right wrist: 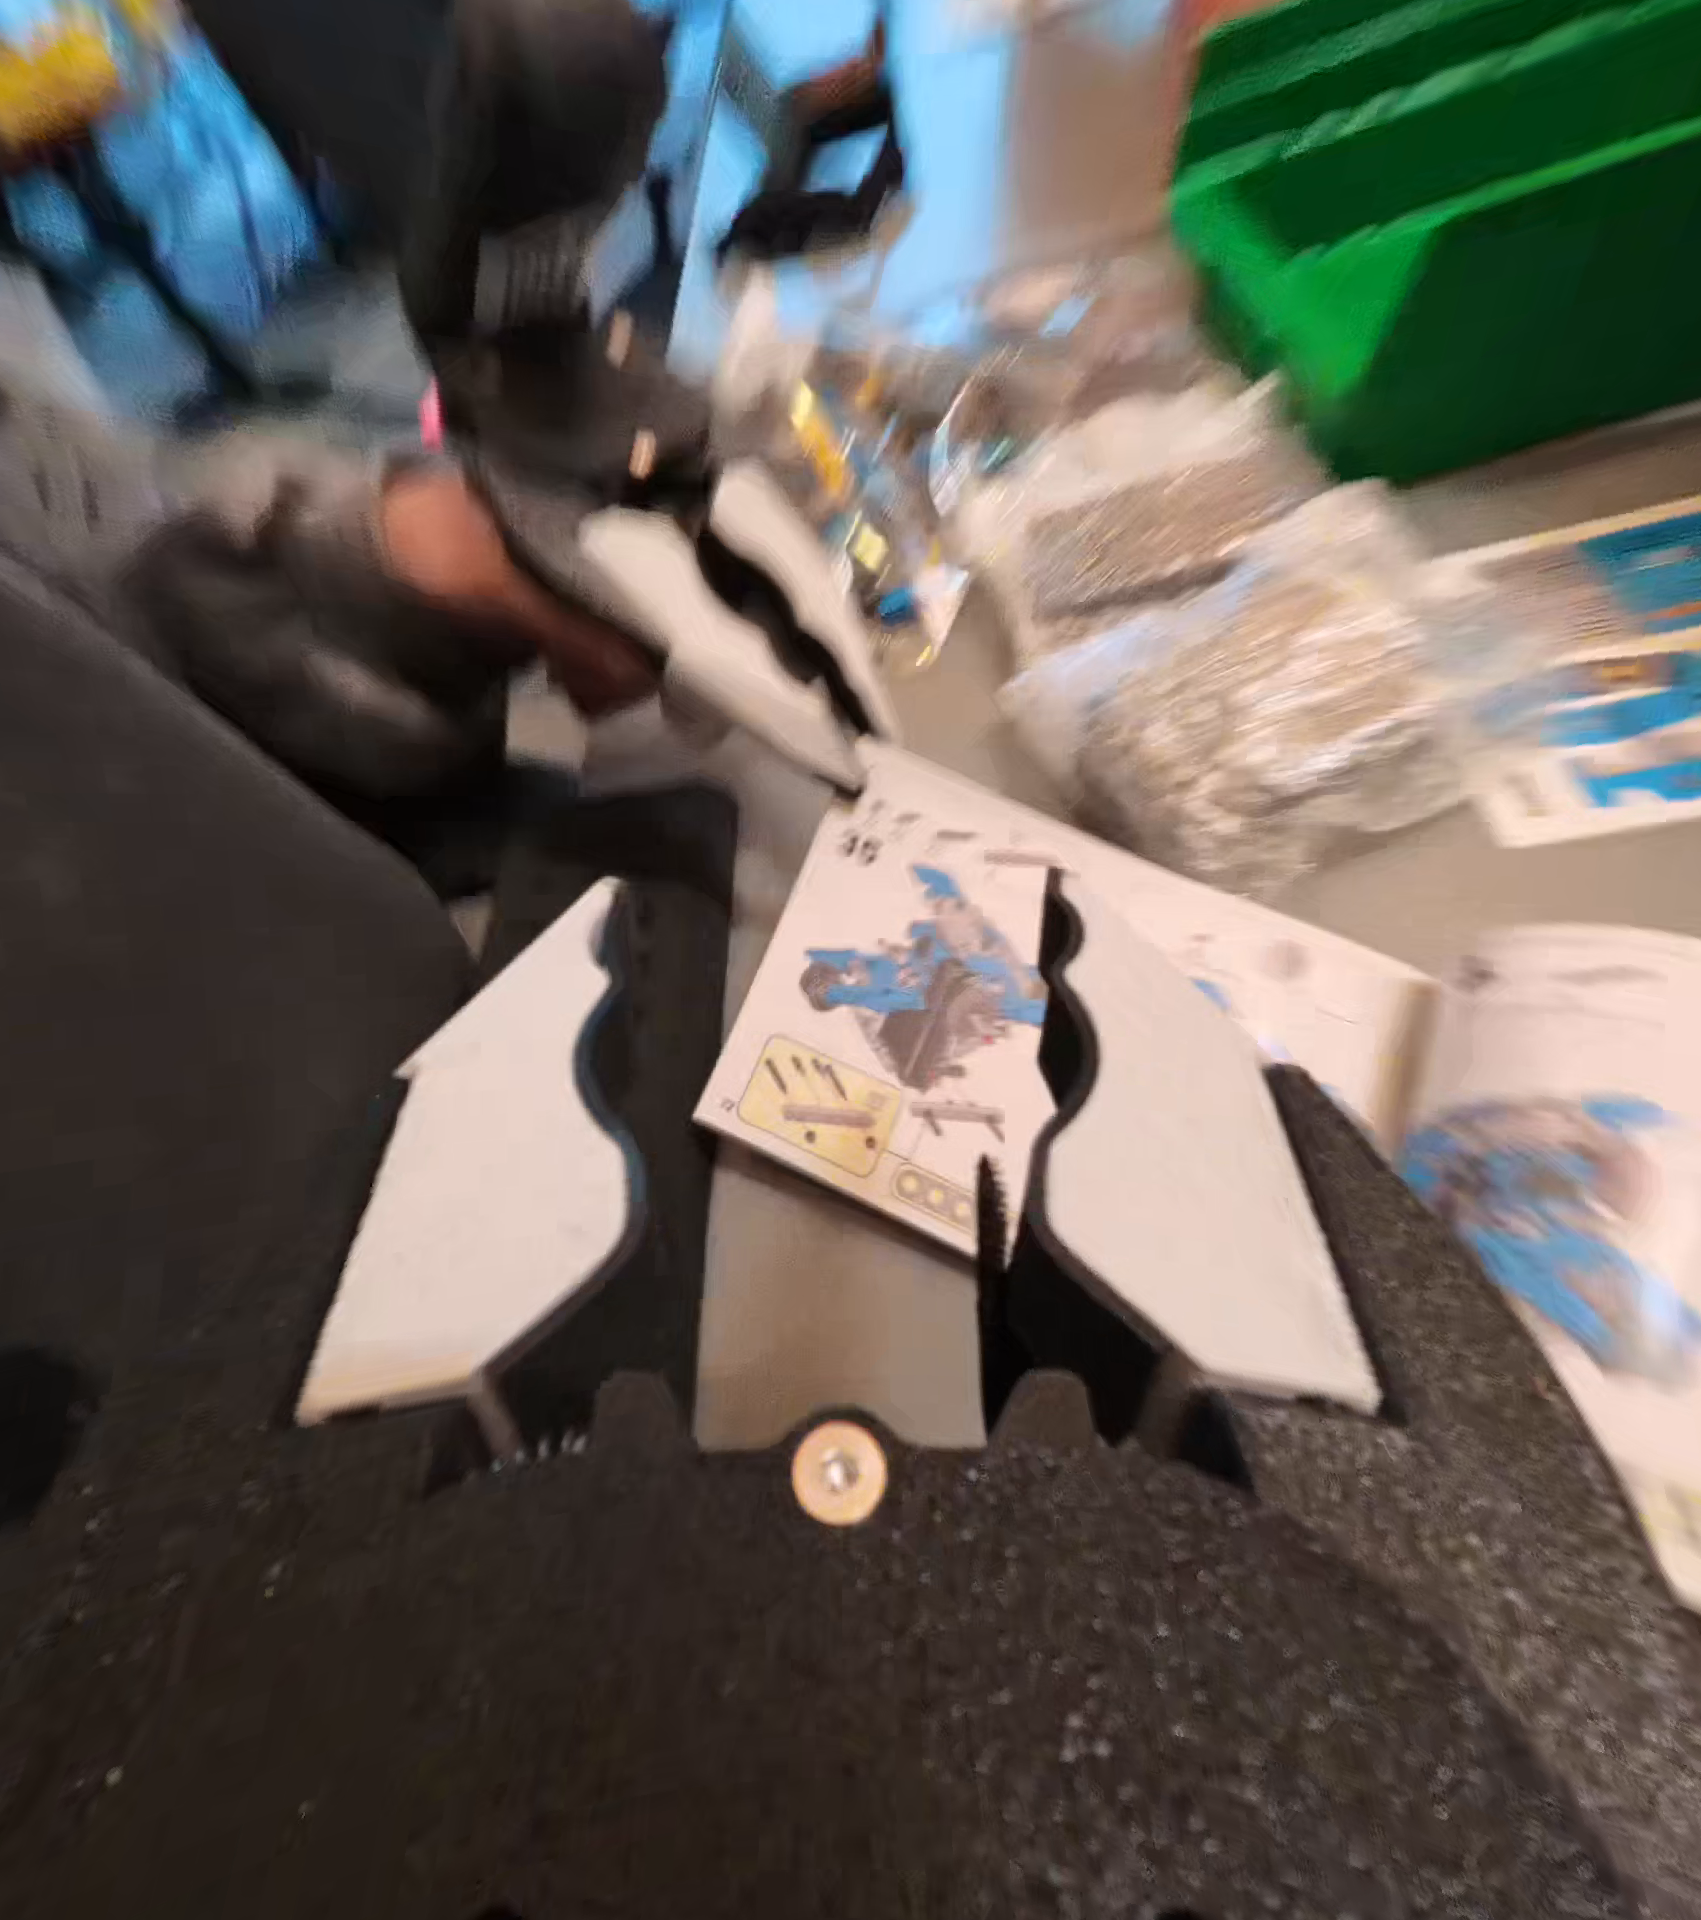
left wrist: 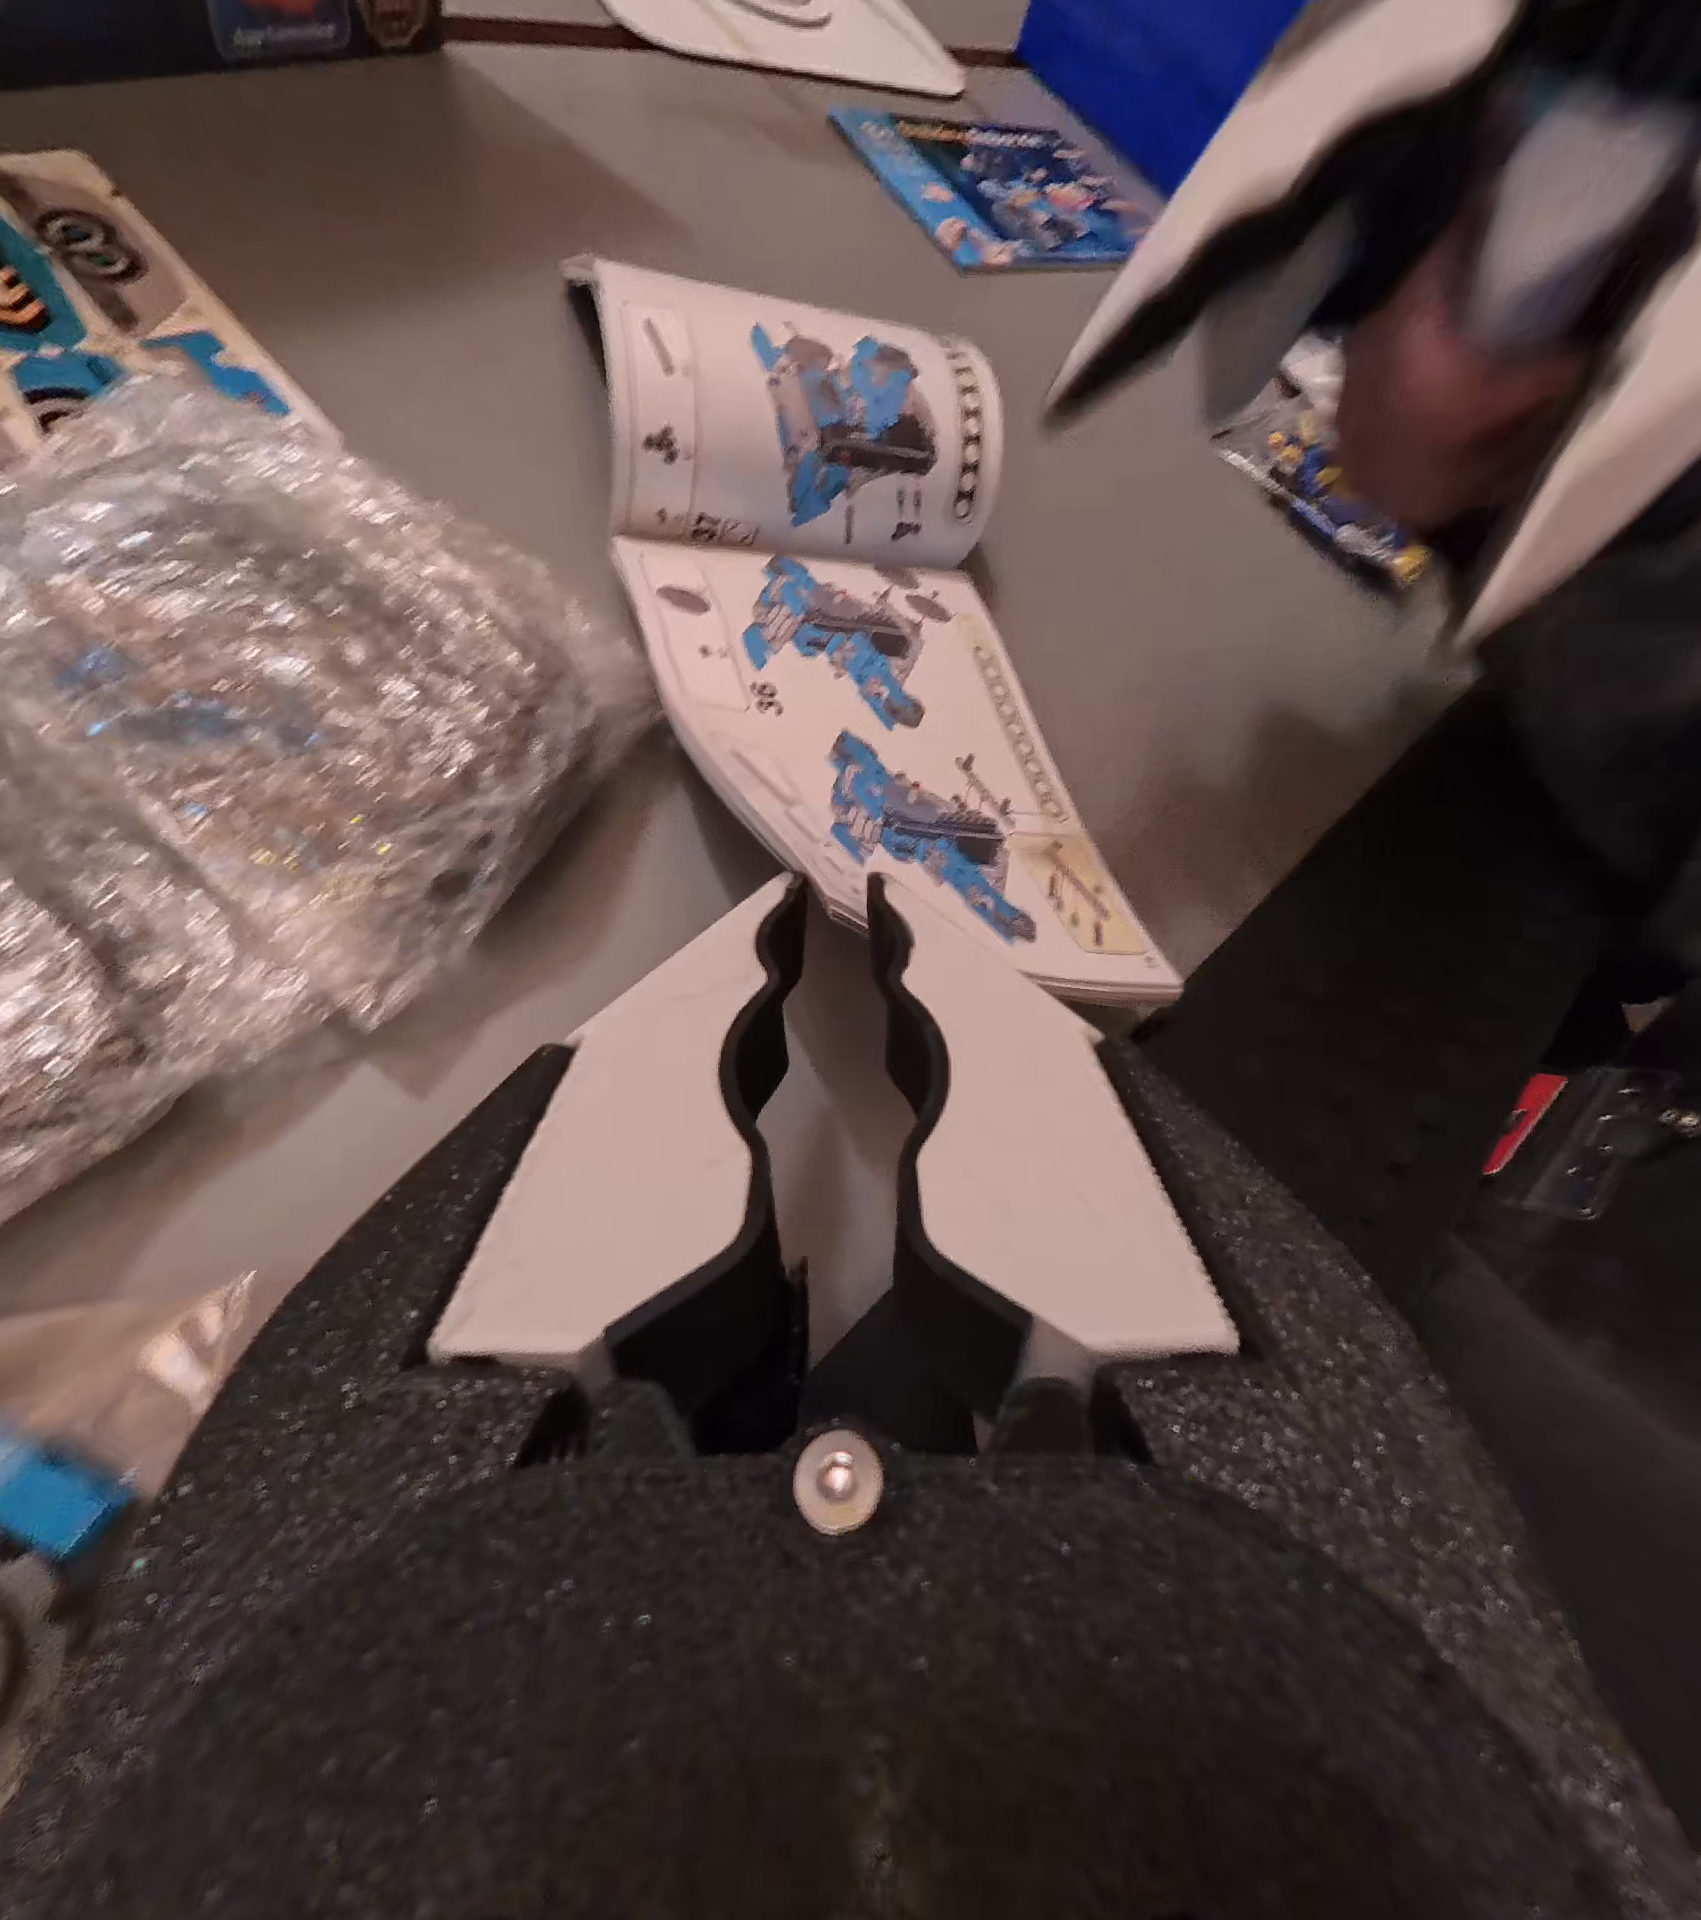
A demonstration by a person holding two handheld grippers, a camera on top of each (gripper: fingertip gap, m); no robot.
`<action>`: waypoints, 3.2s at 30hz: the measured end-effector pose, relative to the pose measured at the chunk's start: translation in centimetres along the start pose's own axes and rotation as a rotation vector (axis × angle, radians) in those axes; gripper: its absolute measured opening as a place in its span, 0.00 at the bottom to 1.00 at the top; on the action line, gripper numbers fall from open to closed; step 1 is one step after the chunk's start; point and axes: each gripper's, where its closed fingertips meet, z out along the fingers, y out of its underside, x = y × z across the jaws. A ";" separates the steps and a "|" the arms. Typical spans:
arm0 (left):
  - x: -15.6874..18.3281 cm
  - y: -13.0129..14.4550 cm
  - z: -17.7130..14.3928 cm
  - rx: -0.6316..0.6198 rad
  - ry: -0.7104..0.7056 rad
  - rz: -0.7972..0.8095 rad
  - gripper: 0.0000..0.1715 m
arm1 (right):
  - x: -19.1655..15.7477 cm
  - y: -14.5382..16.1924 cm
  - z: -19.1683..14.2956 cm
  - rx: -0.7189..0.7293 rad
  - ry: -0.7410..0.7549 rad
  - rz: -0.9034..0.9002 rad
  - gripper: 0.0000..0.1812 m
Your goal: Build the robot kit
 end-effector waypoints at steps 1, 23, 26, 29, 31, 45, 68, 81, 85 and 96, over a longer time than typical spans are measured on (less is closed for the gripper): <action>0.6 -0.4 0.3 0.010 0.029 0.002 0.06 | -0.2 1.3 2.0 -0.061 0.023 -0.084 0.38; 1.5 -1.1 1.3 -0.100 0.058 0.263 0.05 | 1.7 2.7 6.6 -0.270 0.077 -0.592 0.25; 1.3 -0.3 1.9 -0.118 0.084 0.196 0.10 | 2.4 3.1 6.2 -0.249 0.080 -0.514 0.24; 0.9 0.6 2.3 -0.133 0.114 0.127 0.16 | 3.6 3.2 5.4 -0.217 0.100 -0.444 0.21; 1.0 0.6 2.7 -0.121 0.143 0.089 0.17 | 4.0 2.7 4.7 -0.168 0.097 -0.405 0.21; 2.4 -0.9 8.2 -0.165 0.147 0.136 0.17 | 9.0 1.0 -3.6 0.104 0.065 -0.086 0.10; 1.5 -1.8 12.2 -0.290 0.017 0.214 0.17 | 18.0 10.0 -15.7 0.184 0.669 0.356 0.00; 1.3 0.6 12.7 -0.335 -0.036 0.262 0.16 | 18.9 11.9 -16.3 0.280 0.612 0.541 0.00; 0.5 0.3 12.2 -0.334 -0.095 0.281 0.22 | 18.9 12.0 -16.3 0.301 0.588 0.576 0.00; -1.7 -0.2 7.5 -0.211 -0.163 0.129 0.34 | 20.8 17.5 -16.6 -0.033 0.840 0.555 0.03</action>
